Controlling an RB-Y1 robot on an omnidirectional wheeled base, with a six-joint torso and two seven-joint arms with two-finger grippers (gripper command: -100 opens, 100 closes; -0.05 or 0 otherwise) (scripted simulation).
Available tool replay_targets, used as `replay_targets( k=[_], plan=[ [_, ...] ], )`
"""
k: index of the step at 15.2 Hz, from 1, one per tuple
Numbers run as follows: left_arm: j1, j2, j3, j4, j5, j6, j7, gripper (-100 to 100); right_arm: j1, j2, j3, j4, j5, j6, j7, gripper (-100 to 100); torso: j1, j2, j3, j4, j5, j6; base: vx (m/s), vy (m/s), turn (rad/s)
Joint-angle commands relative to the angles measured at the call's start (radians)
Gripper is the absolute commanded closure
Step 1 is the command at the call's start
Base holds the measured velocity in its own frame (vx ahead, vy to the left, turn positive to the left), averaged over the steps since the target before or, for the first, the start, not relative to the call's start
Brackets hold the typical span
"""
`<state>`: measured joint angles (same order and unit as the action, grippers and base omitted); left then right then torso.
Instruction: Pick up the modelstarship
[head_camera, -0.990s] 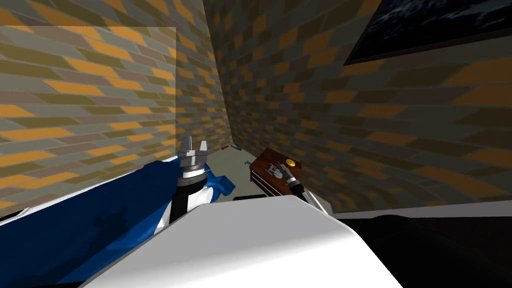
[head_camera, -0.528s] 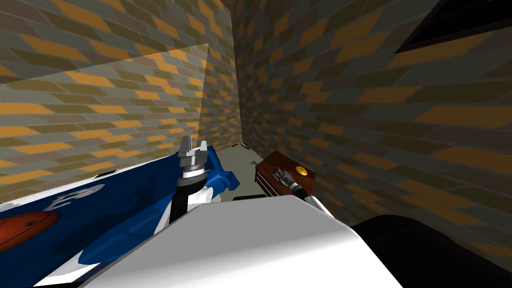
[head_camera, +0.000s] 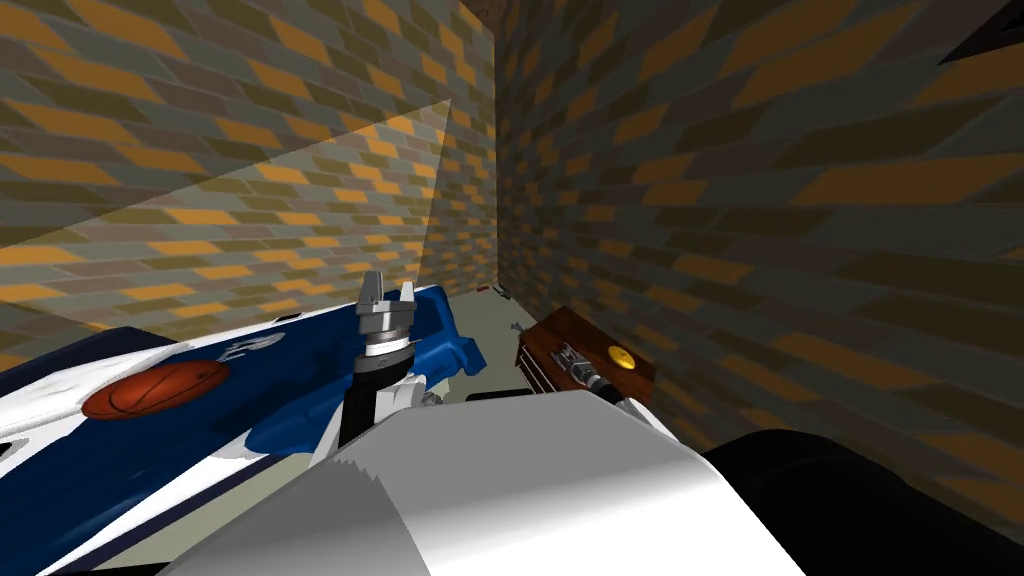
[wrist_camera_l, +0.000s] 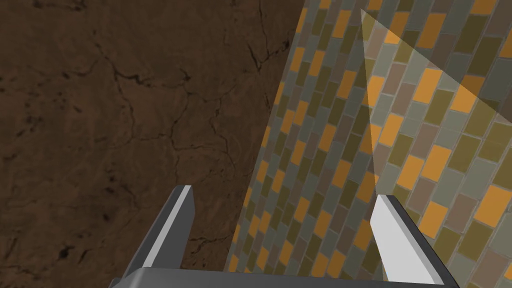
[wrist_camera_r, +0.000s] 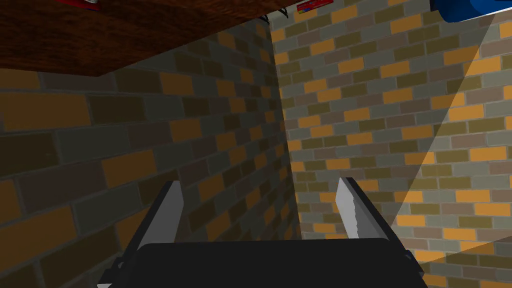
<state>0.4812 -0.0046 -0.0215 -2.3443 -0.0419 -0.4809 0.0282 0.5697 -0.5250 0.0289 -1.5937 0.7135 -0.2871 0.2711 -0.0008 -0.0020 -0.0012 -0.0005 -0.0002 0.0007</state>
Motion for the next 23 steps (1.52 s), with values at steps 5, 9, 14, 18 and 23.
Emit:
replay_targets(
  k=[5,9,14,18,23],
  plan=[
    [0.000,0.000,0.000,0.000,0.000,0.000,0.000,0,-0.001,-0.054,0.011,0.117,0.088,0.016,0.069,-100,0.000,0.000,0.000,0.000,0.000,-0.002,0.005,-0.020,0.317],
    [0.000,0.000,0.000,0.000,0.000,0.000,0.000,0,0.005,-0.105,0.028,0.200,0.163,0.042,0.129,-100,-0.001,0.000,0.000,0.000,0.000,-0.001,0.005,-0.030,0.334],
    [0.000,0.000,0.000,0.000,0.000,0.000,0.000,0,0.008,-0.129,0.037,0.268,0.216,0.055,0.163,-100,0.000,0.000,0.000,0.000,0.000,-0.001,-0.001,-0.023,0.236],
    [0.000,0.000,0.000,0.000,0.000,0.000,0.000,0,0.011,-0.150,0.047,0.327,0.258,0.067,0.193,-100,0.000,0.000,0.000,0.000,0.000,-0.001,-0.002,-0.024,0.267],
    [0.000,0.000,0.000,0.000,0.000,0.000,0.000,0,0.019,-0.205,0.078,0.457,0.372,0.099,0.279,-100,-0.001,0.000,0.000,0.000,0.000,-0.001,-0.008,-0.025,0.376]
  ],
)
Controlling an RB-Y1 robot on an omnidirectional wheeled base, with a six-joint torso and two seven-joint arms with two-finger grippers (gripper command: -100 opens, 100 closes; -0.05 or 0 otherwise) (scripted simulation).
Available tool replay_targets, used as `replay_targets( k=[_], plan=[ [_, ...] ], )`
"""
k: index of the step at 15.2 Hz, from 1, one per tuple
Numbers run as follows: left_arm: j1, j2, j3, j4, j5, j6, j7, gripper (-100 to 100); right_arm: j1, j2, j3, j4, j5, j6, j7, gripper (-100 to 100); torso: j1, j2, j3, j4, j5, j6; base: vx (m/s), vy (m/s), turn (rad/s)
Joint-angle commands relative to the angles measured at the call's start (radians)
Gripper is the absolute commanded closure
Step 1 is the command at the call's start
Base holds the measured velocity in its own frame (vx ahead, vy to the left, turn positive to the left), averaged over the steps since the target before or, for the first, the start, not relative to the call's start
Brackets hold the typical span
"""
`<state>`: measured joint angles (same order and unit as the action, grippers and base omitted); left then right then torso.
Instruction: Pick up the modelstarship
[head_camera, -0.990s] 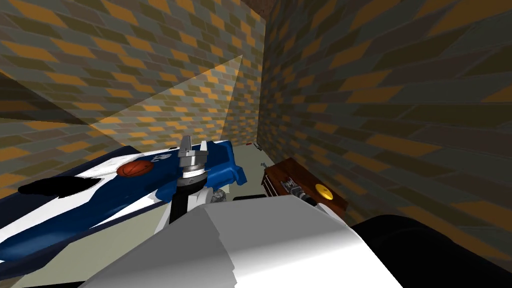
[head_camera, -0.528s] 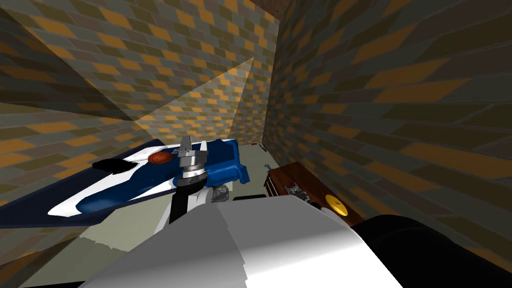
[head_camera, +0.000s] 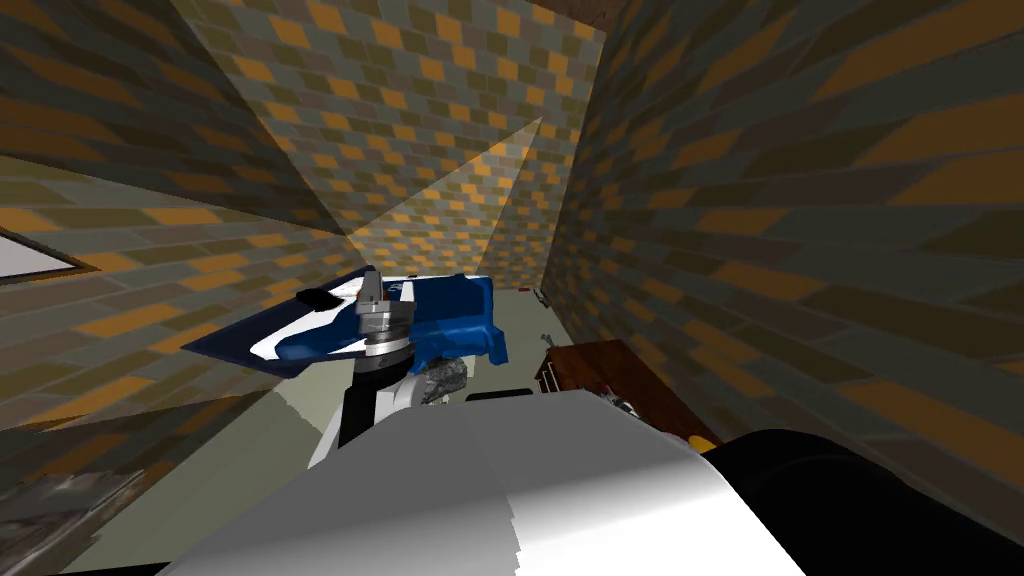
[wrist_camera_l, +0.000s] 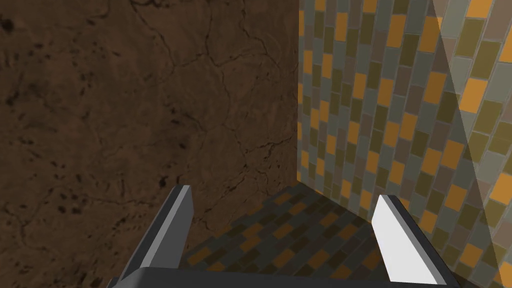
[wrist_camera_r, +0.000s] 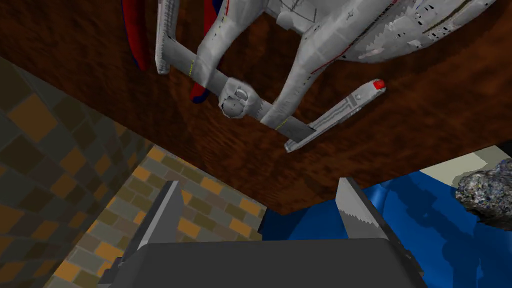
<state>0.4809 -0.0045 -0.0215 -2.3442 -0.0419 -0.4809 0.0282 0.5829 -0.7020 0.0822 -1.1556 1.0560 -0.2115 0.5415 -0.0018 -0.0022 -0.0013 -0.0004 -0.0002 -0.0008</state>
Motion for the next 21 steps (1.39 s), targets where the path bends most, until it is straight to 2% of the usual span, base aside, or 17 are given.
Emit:
replay_targets(
  k=[1,2,4,5,7,9,10,12,13,16,18,21],
  plan=[
    [0.000,0.000,0.000,0.000,0.000,0.000,0.000,0,0.005,-0.028,0.025,0.029,0.034,0.023,0.009,-100,0.000,0.000,0.000,0.000,0.000,0.000,-0.009,-0.028,0.351],
    [0.000,0.000,0.000,0.000,0.000,0.000,0.000,0,0.008,-0.042,0.037,0.056,0.068,0.033,0.036,-100,0.000,0.000,0.000,0.000,0.000,0.000,-0.012,-0.019,0.434],
    [0.000,0.000,0.000,0.000,0.000,0.000,0.000,0,0.008,-0.042,0.037,0.073,0.071,0.033,0.036,-100,0.001,0.000,0.000,0.000,0.000,0.000,-0.010,-0.017,0.240],
    [0.000,0.000,0.000,0.000,0.000,0.000,0.000,0,0.010,-0.053,0.049,0.105,0.106,0.041,0.062,-100,0.001,0.000,0.000,0.000,0.000,0.001,-0.009,-0.002,0.274],
    [0.000,0.000,0.000,0.000,0.000,0.000,0.000,0,0.010,-0.053,0.049,0.114,0.106,0.041,0.062,-100,0.002,0.000,0.000,0.000,0.000,0.000,-0.009,-0.003,0.199],
    [0.000,0.000,0.000,0.000,0.000,0.000,0.000,0,0.013,-0.068,0.074,0.182,0.163,0.055,0.109,-100,0.002,0.000,0.000,0.000,0.000,0.000,-0.012,0.008,0.394],
    [0.000,0.000,0.000,0.000,0.000,0.000,0.000,0,0.013,-0.068,0.074,0.190,0.172,0.055,0.109,-100,0.003,-0.001,0.000,0.000,0.001,-0.001,-0.014,0.004,0.417],
    [0.000,0.000,0.000,0.000,0.000,0.000,0.000,0,0.016,-0.073,0.102,0.255,0.225,0.066,0.151,-100,0.003,0.000,0.000,0.000,0.000,0.000,-0.016,0.015,0.485],
    [0.000,0.000,0.000,0.000,0.000,0.000,0.000,0,0.016,-0.073,0.102,0.256,0.229,0.066,0.151,-100,0.003,0.000,0.000,0.000,0.001,-0.001,-0.012,0.018,0.344],
    [0.000,0.000,0.000,0.000,0.000,0.000,0.000,0,0.019,-0.065,0.141,0.332,0.295,0.074,0.199,-100,0.005,-0.001,0.000,0.000,0.001,0.000,-0.004,0.040,0.359],
    [0.000,0.000,0.000,0.000,0.000,0.000,0.000,0,0.019,-0.065,0.140,0.332,0.295,0.074,0.199,-100,0.006,-0.001,0.000,0.000,0.001,0.001,-0.005,0.033,0.122],
    [0.000,0.000,0.000,0.000,0.000,0.000,0.000,0,0.020,-0.050,0.175,0.386,0.343,0.079,0.233,-100,0.005,0.000,0.000,0.000,0.001,0.001,-0.003,0.033,0.231]
  ],
)
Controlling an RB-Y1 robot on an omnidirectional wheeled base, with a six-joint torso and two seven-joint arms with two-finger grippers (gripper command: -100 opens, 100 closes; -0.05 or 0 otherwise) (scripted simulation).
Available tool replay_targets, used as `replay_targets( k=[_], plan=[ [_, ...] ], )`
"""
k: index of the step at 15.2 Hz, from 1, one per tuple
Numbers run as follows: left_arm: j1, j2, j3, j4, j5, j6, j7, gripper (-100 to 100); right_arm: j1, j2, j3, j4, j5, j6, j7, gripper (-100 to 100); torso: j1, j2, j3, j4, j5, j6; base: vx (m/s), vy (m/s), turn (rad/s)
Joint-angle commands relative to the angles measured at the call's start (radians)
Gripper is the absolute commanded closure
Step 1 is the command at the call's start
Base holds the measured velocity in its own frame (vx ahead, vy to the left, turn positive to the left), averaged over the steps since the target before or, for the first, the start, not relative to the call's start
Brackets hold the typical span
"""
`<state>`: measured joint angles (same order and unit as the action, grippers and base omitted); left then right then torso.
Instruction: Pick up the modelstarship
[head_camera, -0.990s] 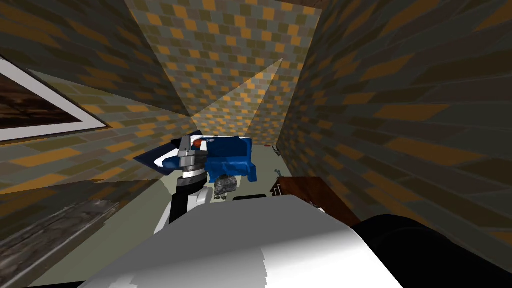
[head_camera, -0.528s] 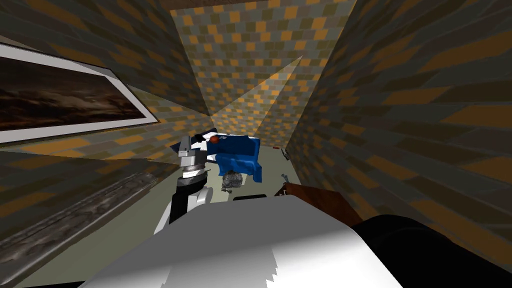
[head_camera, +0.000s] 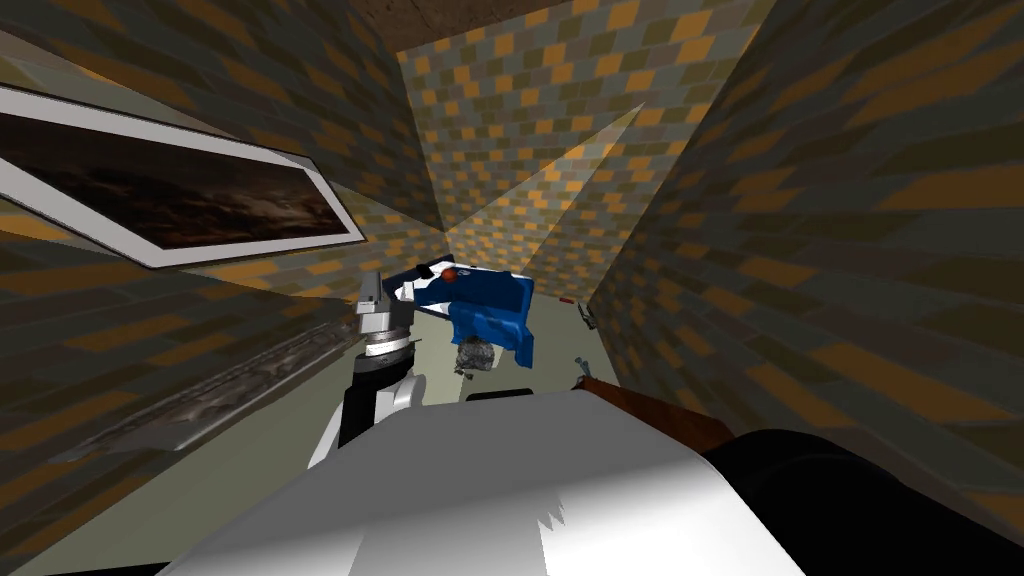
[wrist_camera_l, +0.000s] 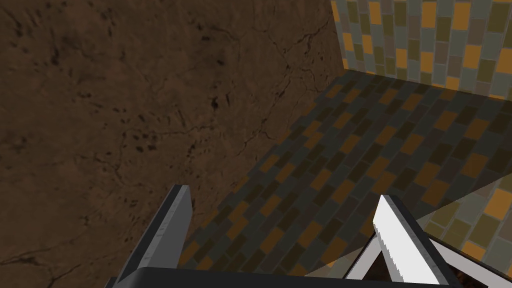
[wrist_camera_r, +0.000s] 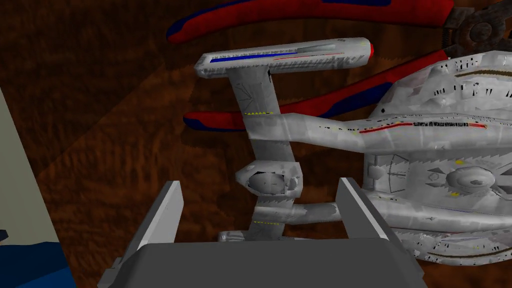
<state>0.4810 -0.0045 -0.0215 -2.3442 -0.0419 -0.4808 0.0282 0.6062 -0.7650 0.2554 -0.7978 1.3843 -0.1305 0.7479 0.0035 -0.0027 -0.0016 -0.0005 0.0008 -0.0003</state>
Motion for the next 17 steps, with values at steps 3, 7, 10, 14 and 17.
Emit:
replay_targets(
  k=[3,7,10,14,17],
  plan=[
    [0.000,0.000,0.000,0.000,0.000,0.000,0.000,0,-0.003,0.007,0.009,0.020,0.014,0.003,0.006,-100,-0.001,0.000,0.000,0.000,0.000,0.001,0.001,0.018,0.096],
    [0.000,0.000,0.000,0.000,0.000,0.000,0.000,0,-0.028,0.056,0.026,0.052,0.016,0.037,0.021,-100,-0.009,0.001,0.000,0.000,-0.002,0.001,-0.009,-0.081,0.036],
    [0.000,0.000,0.000,0.000,0.000,0.000,0.000,0,-0.044,0.087,0.039,0.072,0.017,0.060,0.027,-100,-0.007,0.001,0.001,0.000,-0.002,0.001,-0.012,-0.055,0.012],
    [0.000,0.000,0.000,0.000,0.000,0.000,0.000,0,-0.041,0.088,0.023,0.073,0.013,0.051,0.046,100,-0.003,0.000,0.000,0.000,-0.001,0.001,0.003,-0.001,-0.008],
    [0.000,0.000,0.000,0.000,0.000,0.000,0.000,0,-0.041,0.088,0.023,0.072,0.013,0.052,0.046,100,-0.005,0.000,0.000,0.000,-0.002,0.001,0.000,0.000,0.000]
  ],
)
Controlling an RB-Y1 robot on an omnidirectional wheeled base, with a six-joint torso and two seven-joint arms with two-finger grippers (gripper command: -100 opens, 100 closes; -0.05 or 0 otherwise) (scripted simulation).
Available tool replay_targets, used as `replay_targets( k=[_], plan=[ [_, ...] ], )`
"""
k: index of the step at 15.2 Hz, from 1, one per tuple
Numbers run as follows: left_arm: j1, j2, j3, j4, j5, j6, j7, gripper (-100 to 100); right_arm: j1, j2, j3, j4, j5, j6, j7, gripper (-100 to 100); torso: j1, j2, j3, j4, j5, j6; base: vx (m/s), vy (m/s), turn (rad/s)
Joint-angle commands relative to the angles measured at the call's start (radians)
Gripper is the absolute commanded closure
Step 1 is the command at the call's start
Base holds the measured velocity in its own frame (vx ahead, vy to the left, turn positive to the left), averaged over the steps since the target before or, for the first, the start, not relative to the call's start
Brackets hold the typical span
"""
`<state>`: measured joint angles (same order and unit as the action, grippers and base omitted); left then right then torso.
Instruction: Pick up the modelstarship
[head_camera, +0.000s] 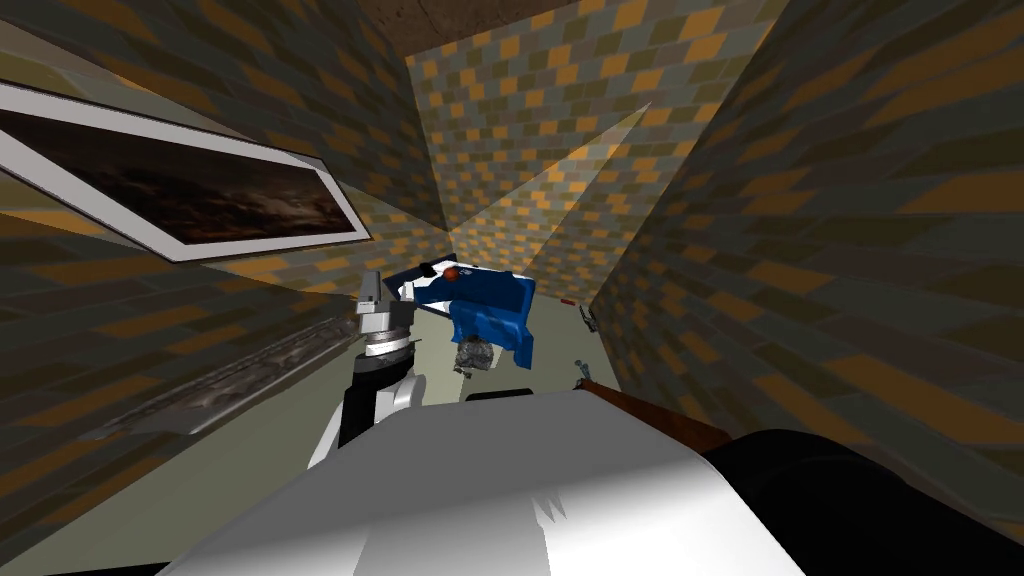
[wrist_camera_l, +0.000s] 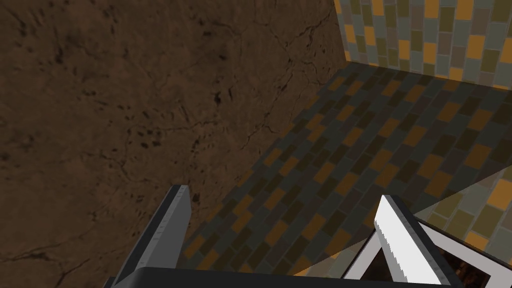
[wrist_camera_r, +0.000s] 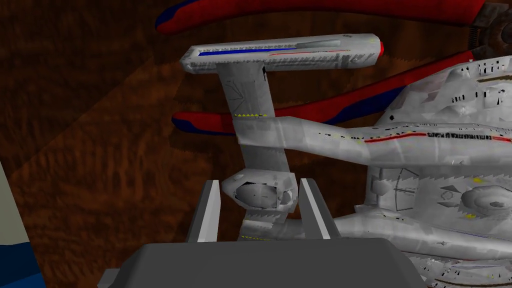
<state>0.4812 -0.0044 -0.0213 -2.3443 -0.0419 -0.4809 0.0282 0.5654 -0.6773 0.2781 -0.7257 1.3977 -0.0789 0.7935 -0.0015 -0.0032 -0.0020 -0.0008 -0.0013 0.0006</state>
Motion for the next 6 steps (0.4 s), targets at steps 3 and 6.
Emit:
replay_targets(
  k=[3,6],
  plan=[
    [0.000,0.000,0.000,0.000,0.000,0.000,0.000,0,0.013,-0.032,0.003,-0.020,0.002,-0.015,-0.024,100,0.002,0.000,0.000,0.000,0.001,0.000,-0.002,0.033,0.001],
    [0.000,0.000,0.000,0.000,0.000,0.000,0.000,0,0.024,-0.054,0.002,-0.035,0.004,-0.025,-0.030,100,0.005,-0.001,-0.001,-0.001,0.002,0.000,0.012,0.060,-0.029]
  ],
)
